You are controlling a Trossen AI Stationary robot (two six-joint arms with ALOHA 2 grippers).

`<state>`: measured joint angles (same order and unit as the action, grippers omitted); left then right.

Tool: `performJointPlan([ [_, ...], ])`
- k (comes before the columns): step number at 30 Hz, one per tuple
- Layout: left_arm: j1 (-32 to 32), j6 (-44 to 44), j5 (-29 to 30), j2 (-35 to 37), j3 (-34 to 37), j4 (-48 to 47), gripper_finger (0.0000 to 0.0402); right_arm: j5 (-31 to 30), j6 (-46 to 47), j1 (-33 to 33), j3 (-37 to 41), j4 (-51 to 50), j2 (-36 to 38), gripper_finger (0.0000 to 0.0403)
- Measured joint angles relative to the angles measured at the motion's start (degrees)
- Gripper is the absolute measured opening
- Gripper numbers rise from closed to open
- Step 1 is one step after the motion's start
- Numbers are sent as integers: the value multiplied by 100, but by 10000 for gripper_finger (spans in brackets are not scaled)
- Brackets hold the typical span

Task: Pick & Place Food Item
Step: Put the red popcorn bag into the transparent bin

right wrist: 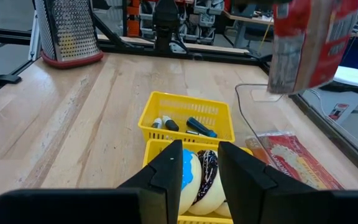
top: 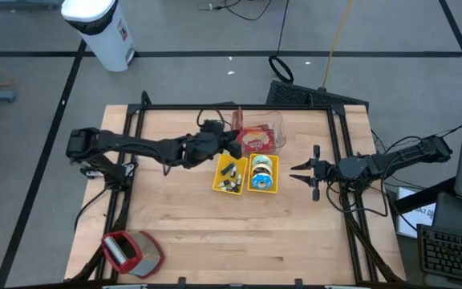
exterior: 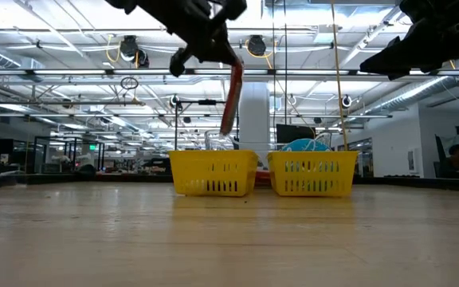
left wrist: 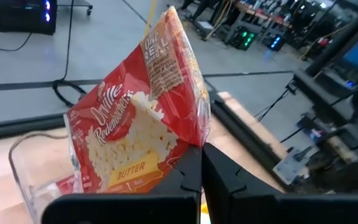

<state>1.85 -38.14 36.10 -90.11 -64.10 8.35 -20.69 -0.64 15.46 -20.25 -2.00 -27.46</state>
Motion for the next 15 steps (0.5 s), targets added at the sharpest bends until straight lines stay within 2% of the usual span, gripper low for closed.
performJointPlan([
  [11, 221, -699, -9, -861, -4, -49, 0, 0, 0, 0, 0, 0, 0, 91],
  [15, 333, -854, -207, -1177, -4, 260, 2, 0, 0, 0, 0, 0, 0, 91],
])
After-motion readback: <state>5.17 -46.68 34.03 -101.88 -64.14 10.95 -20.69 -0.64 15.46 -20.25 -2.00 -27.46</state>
